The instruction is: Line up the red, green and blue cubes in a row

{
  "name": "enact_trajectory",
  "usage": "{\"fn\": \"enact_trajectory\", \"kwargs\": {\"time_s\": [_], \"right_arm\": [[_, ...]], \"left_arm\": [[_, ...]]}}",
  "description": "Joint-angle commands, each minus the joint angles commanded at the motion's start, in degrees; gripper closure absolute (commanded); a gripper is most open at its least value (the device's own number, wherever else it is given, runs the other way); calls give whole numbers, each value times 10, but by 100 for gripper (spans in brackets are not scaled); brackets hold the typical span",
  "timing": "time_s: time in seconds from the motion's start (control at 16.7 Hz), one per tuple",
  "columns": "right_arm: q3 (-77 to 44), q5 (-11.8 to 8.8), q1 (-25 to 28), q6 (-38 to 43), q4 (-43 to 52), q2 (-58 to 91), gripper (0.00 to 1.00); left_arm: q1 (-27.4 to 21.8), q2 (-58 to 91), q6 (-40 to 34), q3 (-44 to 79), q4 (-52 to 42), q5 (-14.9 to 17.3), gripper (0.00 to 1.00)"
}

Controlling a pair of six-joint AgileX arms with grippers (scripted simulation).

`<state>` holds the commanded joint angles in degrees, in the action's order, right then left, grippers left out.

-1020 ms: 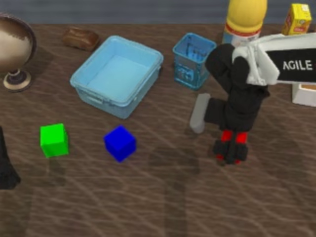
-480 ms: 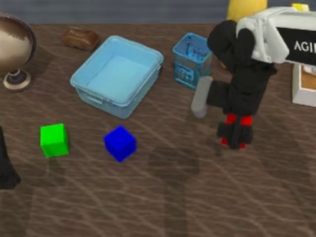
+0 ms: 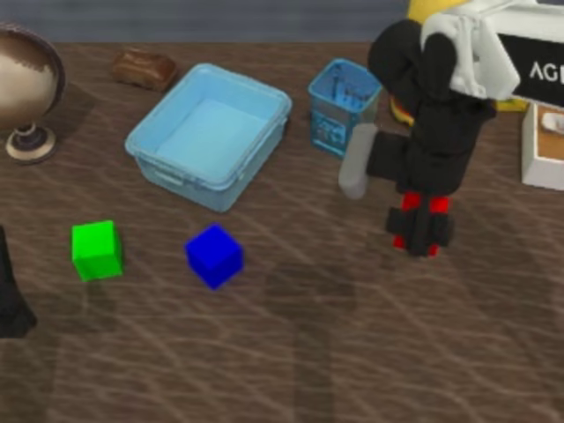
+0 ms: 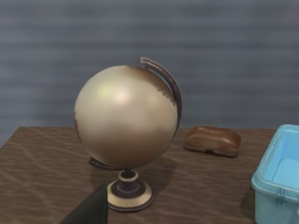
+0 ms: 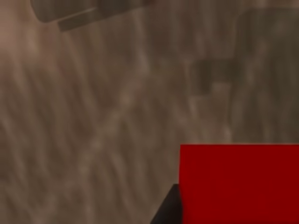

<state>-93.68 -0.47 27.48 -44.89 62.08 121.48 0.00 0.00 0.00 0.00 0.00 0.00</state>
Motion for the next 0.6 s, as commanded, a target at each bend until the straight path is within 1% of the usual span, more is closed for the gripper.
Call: {"fn": "enact_trajectory", "kwargs": {"time_s": [0.12,0.24,0.6], "right_arm": [[-32,1,23,5,19,22,100],[-89,1,57,14,47,55,100],[-335,2,186,55,153,172,100]], "left_arm": [[0,0,0,0,0,0,0],[0,0,0,0,0,0,0],[0,0,0,0,0,0,0]]}}
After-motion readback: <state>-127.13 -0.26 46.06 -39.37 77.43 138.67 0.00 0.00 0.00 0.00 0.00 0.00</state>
